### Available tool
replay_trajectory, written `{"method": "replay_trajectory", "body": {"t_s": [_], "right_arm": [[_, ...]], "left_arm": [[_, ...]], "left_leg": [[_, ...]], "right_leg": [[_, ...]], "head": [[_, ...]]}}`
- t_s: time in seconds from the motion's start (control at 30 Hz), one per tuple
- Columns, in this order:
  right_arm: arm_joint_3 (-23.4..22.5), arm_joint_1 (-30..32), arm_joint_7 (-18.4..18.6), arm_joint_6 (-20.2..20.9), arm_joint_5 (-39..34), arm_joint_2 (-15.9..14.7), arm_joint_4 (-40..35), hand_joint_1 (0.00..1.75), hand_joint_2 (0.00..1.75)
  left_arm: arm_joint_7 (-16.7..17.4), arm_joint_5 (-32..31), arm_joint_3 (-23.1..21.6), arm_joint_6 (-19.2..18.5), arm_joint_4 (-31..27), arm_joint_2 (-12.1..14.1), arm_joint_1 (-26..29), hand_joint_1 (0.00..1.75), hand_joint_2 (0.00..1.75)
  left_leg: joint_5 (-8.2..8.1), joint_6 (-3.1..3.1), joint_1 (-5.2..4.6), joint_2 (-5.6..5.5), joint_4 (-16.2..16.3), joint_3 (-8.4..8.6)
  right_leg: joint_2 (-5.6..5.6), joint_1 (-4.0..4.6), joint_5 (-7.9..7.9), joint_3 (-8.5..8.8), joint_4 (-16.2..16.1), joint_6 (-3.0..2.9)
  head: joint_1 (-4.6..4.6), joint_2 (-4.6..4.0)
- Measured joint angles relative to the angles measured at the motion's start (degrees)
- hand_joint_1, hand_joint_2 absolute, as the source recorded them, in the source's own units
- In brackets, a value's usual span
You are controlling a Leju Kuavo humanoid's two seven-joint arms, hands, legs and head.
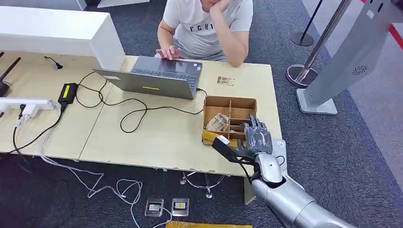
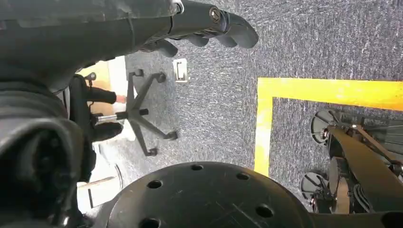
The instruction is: Pass the card to the sensor for recognition and then transmit it.
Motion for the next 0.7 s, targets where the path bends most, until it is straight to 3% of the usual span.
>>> {"method": "replay_trajectory", "body": {"t_s": [0.23,0.57,0.6,0.63,0.67,0.7], "right_arm": [[0.0,-0.2,0.1,-2.4,0.3,0.3,1.2,0.00,1.75],[0.0,-0.9,1.2,-2.6,0.5,0.2,1.4,0.00,1.75],[0.0,-0.9,1.2,-2.5,0.5,0.2,1.4,0.14,1.75],[0.0,-0.9,1.2,-2.5,0.5,0.2,1.4,0.14,1.75],[0.0,-0.9,1.2,-2.5,0.4,0.2,1.4,1.75,1.75],[0.0,-0.9,1.2,-2.5,0.3,0.2,1.4,1.75,1.75]], "left_arm": [[0.0,0.3,0.0,0.1,0.0,0.0,0.0,0.00,0.00],[0.0,0.1,0.0,-0.1,0.0,0.1,0.0,0.00,0.00],[0.0,0.0,0.0,-0.2,0.0,0.1,0.0,0.00,0.00],[0.0,0.0,0.0,-0.2,0.0,0.1,0.0,0.00,0.00],[0.0,-0.1,0.0,-0.3,0.0,0.1,0.0,0.00,0.00],[0.0,-0.1,0.0,-0.4,0.0,0.2,0.0,0.00,0.00]], "left_leg": [[0.00,0.00,0.00,0.00,0.0,-0.01],[0.00,0.00,0.00,0.00,0.0,0.01],[0.00,0.00,0.00,0.01,0.0,0.01],[0.00,0.00,0.00,0.01,0.0,0.01],[0.00,0.00,0.00,0.01,0.0,0.01],[0.00,0.00,0.00,0.01,0.0,0.01]], "right_leg": [[-0.01,0.00,0.00,0.00,0.0,0.00],[0.00,0.00,0.00,0.00,0.0,0.00],[0.00,0.00,0.00,0.00,0.0,0.00],[0.00,0.00,0.00,0.00,0.0,0.00],[0.00,0.00,0.00,0.00,0.0,0.00],[0.00,0.00,0.00,0.00,0.0,0.00]], "head": [[0.00,0.00],[0.00,0.00],[0.00,0.02],[0.00,0.02],[0.00,0.00],[0.00,0.00]]}}
